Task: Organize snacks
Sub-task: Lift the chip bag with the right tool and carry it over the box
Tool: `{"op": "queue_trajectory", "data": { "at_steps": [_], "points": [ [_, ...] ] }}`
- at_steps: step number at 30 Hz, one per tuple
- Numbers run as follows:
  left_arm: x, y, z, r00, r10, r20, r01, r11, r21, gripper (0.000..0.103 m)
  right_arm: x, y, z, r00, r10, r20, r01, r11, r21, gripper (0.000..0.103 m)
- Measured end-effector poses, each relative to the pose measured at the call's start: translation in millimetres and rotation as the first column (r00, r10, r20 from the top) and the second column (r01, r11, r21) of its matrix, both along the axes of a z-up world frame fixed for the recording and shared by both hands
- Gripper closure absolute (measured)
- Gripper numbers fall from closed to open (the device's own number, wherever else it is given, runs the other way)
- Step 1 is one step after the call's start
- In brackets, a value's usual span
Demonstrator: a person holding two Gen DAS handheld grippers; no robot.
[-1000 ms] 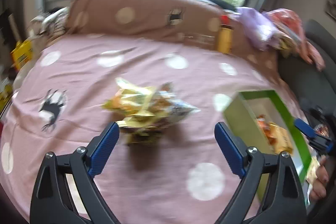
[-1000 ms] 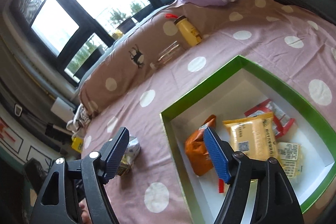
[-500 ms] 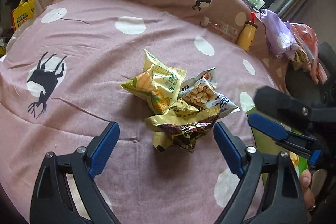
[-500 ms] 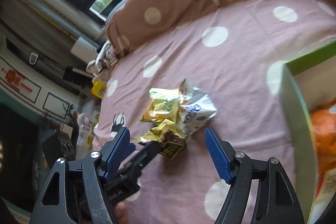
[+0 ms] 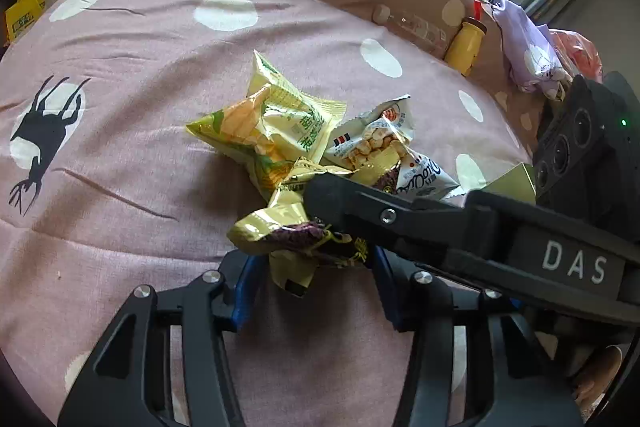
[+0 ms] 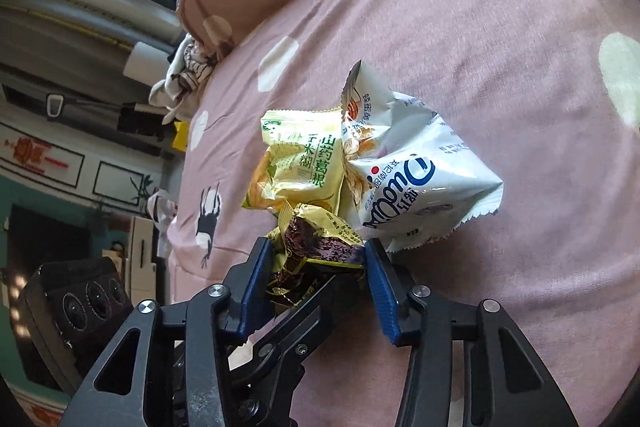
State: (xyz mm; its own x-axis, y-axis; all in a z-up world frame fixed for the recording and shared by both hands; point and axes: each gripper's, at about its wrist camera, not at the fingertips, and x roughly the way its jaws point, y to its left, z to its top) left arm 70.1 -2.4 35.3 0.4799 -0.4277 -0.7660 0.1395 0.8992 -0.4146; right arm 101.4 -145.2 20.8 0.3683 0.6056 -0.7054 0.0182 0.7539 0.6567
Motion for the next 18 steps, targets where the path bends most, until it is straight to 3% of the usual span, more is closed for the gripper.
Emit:
{"op": "queue_trajectory", "data": {
  "at_steps": [10, 18],
  "points": [
    [-24, -5, 31, 0.994, -0.01, 0.11, 0.009, 1.0, 0.014, 0.055, -23, -3, 37, 0.994, -0.002, 0.112, 0.001, 1.0, 0.009, 0.058],
    [-44, -21, 56, 0.981, -0.044, 0.186, 0.038, 0.999, 0.036, 0.057, -48, -14, 64, 0.981, -0.061, 0.184, 0.059, 0.998, 0.016, 0.058]
  ]
}}
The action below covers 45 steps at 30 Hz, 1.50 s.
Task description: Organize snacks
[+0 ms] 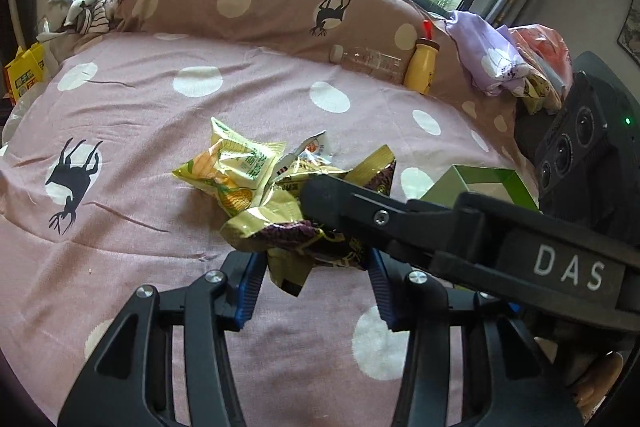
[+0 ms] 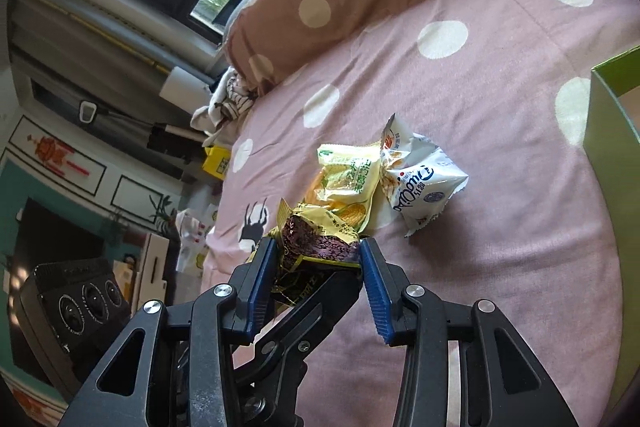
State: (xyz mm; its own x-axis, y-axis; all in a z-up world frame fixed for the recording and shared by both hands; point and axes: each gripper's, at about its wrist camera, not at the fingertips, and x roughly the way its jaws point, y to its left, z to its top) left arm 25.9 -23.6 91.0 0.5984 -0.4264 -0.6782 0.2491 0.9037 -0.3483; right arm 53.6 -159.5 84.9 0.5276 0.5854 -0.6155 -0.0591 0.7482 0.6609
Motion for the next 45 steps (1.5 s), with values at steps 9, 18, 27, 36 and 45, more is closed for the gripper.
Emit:
{"op": "queue_trajectory", "data": {
  "at_steps": [9, 18, 27, 36, 45],
  "points": [
    [-28, -31, 31, 0.989, -0.108, 0.102, 0.113, 0.992, -0.049, 0.057, -41, -26, 45, 0.99, -0.084, 0.112, 0.094, 0.991, -0.093, 0.058],
    [-41, -83, 62, 0.956, -0.217, 0.195, 0.233, 0.97, -0.063, 0.057, -72, -72, 83, 0.96, -0.181, 0.214, 0.211, 0.969, -0.127, 0.058],
    [-27, -164, 56, 0.911, -0.378, 0.164, 0.389, 0.92, -0.044, 0.056, -87, -152, 73, 0.914, -0.368, 0.171, 0.384, 0.92, -0.077, 0.058],
    [-15, -223, 34, 0.872, -0.485, 0.073, 0.489, 0.871, -0.054, 0.056, -92, -209, 48, 0.865, -0.499, 0.051, 0.502, 0.864, -0.052, 0.058],
    [-11, -246, 13, 0.864, -0.504, 0.0, 0.502, 0.861, -0.079, 0.055, -92, -233, 27, 0.824, -0.564, -0.047, 0.561, 0.825, -0.073, 0.057]
  ]
}}
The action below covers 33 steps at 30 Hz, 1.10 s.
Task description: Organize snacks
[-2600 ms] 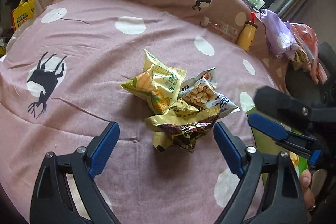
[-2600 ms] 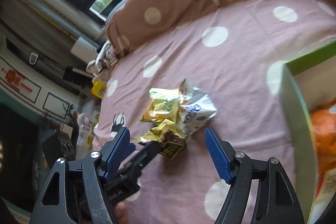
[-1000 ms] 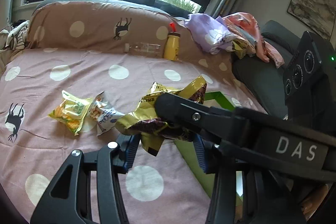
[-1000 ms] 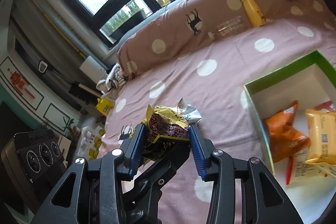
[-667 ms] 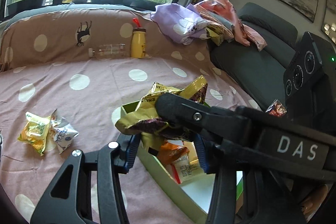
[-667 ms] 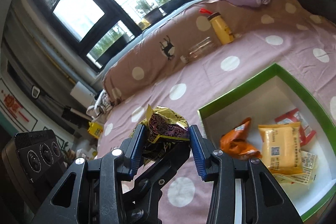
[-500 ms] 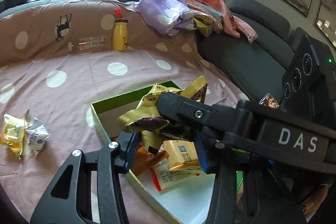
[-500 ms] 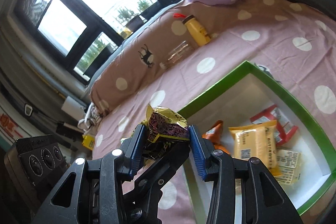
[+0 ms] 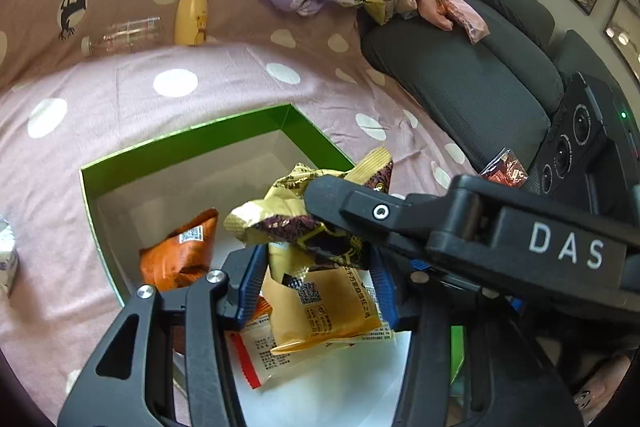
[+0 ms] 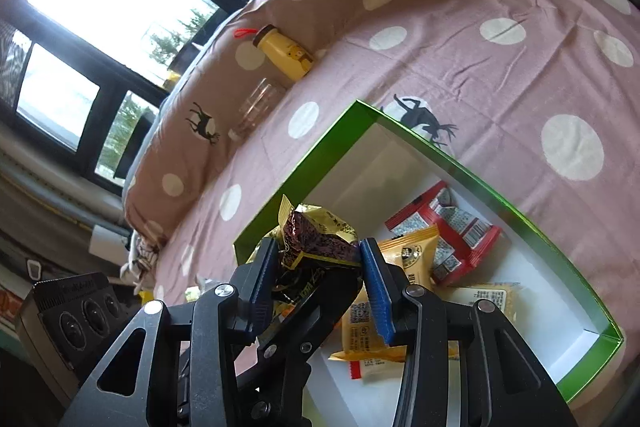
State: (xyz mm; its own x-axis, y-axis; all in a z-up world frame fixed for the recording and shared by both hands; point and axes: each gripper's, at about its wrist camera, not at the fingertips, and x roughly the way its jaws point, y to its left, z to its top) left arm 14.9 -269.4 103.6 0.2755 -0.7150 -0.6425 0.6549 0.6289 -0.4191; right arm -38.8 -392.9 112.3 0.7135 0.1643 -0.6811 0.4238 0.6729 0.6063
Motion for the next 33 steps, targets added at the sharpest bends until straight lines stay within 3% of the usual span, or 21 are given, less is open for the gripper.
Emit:
{"op": "queue_trajectory", "data": {
  "at_steps": [4, 7, 10, 13, 15, 18, 23, 28, 33],
  "points": [
    [-4, 2, 1, 1.0, -0.002, -0.003, 0.002, 1.0, -0.009, 0.054, -2, -8, -5, 0.998, -0.056, -0.039, 0.056, 0.998, -0.006, 0.058],
    [-6, 15, 9, 1.0, 0.01, -0.019, -0.011, 0.999, -0.05, 0.042, -4, -9, -2, 0.996, -0.078, -0.045, 0.076, 0.997, -0.027, 0.055],
    [-11, 29, 17, 0.999, 0.036, 0.022, -0.035, 0.999, -0.037, 0.032, -4, -4, 5, 0.996, -0.083, -0.036, 0.081, 0.995, -0.061, 0.047],
    [-15, 54, 24, 0.993, 0.092, 0.067, -0.092, 0.996, -0.012, 0.029, -6, 1, 14, 0.996, -0.092, -0.022, 0.089, 0.991, -0.098, 0.043],
    [-14, 76, 26, 0.989, 0.135, 0.053, -0.134, 0.991, -0.014, 0.022, -8, 6, 22, 0.994, -0.105, -0.018, 0.102, 0.986, -0.133, 0.039],
    [-12, 113, 28, 0.979, 0.203, 0.019, -0.203, 0.979, -0.039, 0.022, -9, 16, 32, 0.995, -0.097, -0.005, 0.095, 0.98, -0.176, 0.035],
    [-17, 176, 32, 0.927, 0.374, 0.028, -0.373, 0.927, -0.035, 0.02, -3, 37, 40, 0.999, -0.05, 0.007, 0.051, 0.975, -0.214, 0.031],
    [-27, 226, 20, 0.852, 0.519, 0.071, -0.521, 0.854, -0.003, 0.009, 5, 64, 44, 1.0, 0.007, 0.008, -0.005, 0.966, -0.26, 0.03],
    [-15, 261, 7, 0.794, 0.607, 0.022, -0.607, 0.794, 0.02, 0.009, 13, 94, 49, 0.997, 0.071, 0.018, -0.062, 0.951, -0.303, 0.029]
  ]
}}
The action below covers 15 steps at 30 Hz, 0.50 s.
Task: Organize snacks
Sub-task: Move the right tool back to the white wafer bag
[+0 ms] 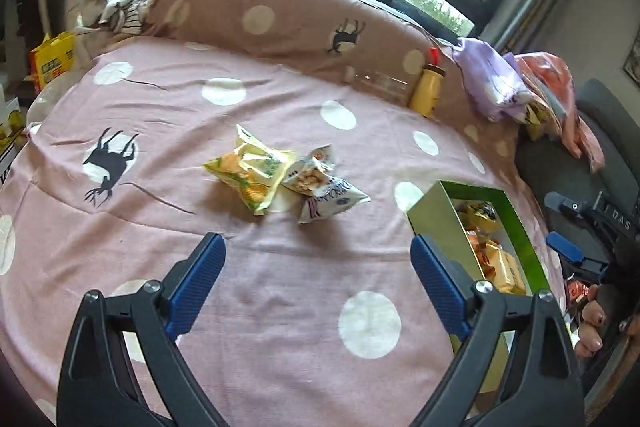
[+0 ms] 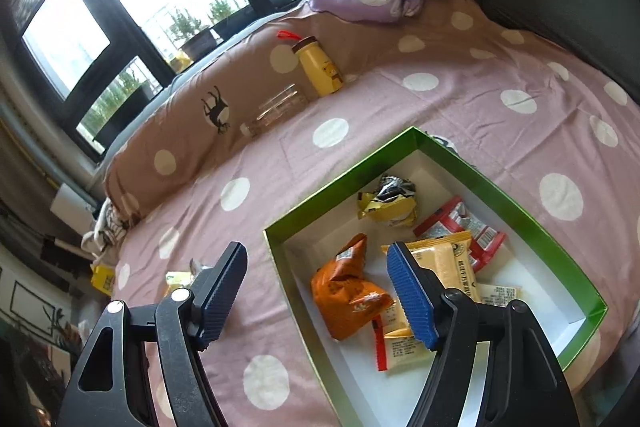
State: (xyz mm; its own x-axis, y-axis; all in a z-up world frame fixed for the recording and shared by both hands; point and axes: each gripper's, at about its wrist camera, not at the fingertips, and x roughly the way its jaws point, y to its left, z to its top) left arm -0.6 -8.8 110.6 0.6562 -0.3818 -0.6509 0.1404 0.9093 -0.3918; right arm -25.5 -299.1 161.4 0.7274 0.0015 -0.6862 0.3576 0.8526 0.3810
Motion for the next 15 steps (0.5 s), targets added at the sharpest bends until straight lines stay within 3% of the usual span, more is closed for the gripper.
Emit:
{"op": "queue_trajectory", "data": {
  "at_steps": [7, 12, 15],
  "points": [
    [-4, 35, 1, 0.995, 0.1, 0.013, -0.1, 0.995, 0.02, 0.009, 12, 45, 3, 0.997, 0.076, 0.01, -0.075, 0.994, -0.081, 0.025],
    [-2, 59, -1, 0.989, 0.148, -0.002, -0.148, 0.989, -0.012, 0.009, 19, 75, 0, 0.99, 0.14, -0.003, -0.139, 0.982, -0.127, 0.025],
    [-2, 67, -1, 0.984, 0.18, -0.005, -0.18, 0.983, 0.014, 0.009, 22, 90, -1, 0.988, 0.156, -0.014, -0.157, 0.974, -0.163, 0.024]
  ]
}}
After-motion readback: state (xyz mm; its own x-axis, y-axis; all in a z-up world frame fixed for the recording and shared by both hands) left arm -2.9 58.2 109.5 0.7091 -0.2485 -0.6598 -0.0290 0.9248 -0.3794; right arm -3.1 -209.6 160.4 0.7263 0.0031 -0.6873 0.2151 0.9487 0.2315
